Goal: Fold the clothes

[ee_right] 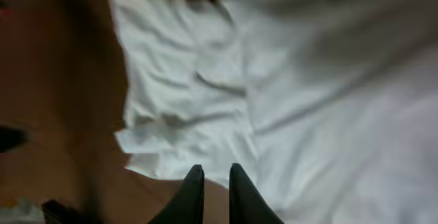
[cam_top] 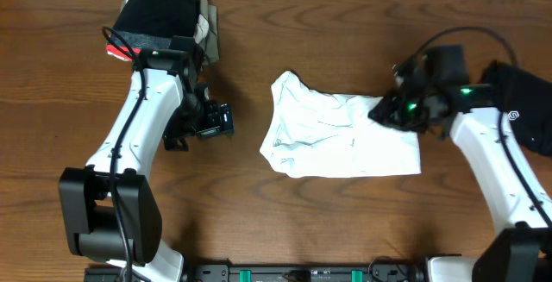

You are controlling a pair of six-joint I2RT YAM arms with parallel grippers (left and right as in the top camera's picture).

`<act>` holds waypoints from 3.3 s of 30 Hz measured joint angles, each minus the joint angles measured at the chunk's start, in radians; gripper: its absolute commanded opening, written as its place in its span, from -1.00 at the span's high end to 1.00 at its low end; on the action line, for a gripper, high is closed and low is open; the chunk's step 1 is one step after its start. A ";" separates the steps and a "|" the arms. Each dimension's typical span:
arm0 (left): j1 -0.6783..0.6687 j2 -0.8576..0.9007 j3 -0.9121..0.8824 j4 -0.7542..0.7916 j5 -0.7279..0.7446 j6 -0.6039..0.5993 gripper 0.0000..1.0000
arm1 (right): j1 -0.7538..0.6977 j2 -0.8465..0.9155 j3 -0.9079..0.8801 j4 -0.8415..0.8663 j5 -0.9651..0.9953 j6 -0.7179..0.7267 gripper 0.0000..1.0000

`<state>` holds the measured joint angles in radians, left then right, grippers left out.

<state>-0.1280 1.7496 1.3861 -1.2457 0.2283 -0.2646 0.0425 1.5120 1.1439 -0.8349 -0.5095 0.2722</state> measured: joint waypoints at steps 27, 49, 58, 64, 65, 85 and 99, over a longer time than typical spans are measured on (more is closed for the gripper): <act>0.000 0.000 0.000 -0.003 0.000 0.000 -0.96 | -0.106 0.615 -0.007 0.417 -0.485 -0.275 0.73; 0.000 0.000 0.000 -0.002 0.000 0.000 -0.96 | -0.103 0.275 0.054 -0.080 -0.300 -0.366 0.74; 0.000 0.000 0.000 0.001 0.000 0.000 -0.96 | -0.093 0.281 -0.286 0.224 -0.315 -0.347 0.62; 0.000 0.000 0.000 0.001 0.000 0.000 -0.96 | -0.094 0.281 -0.414 0.346 -0.369 -0.273 0.74; 0.000 0.000 0.000 0.001 0.000 0.000 -0.96 | -0.094 0.281 -0.419 0.346 -0.372 -0.262 0.77; 0.000 0.000 0.000 0.002 0.000 0.000 -0.96 | -0.094 0.005 -0.198 0.278 -0.237 -0.145 0.38; 0.000 0.000 0.000 0.050 0.036 0.000 -0.96 | -0.094 0.364 -0.203 0.542 -0.201 -0.129 0.49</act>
<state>-0.1284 1.7496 1.3861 -1.1954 0.2646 -0.2646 -0.0513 1.8759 0.9409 -0.2932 -0.7101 0.1436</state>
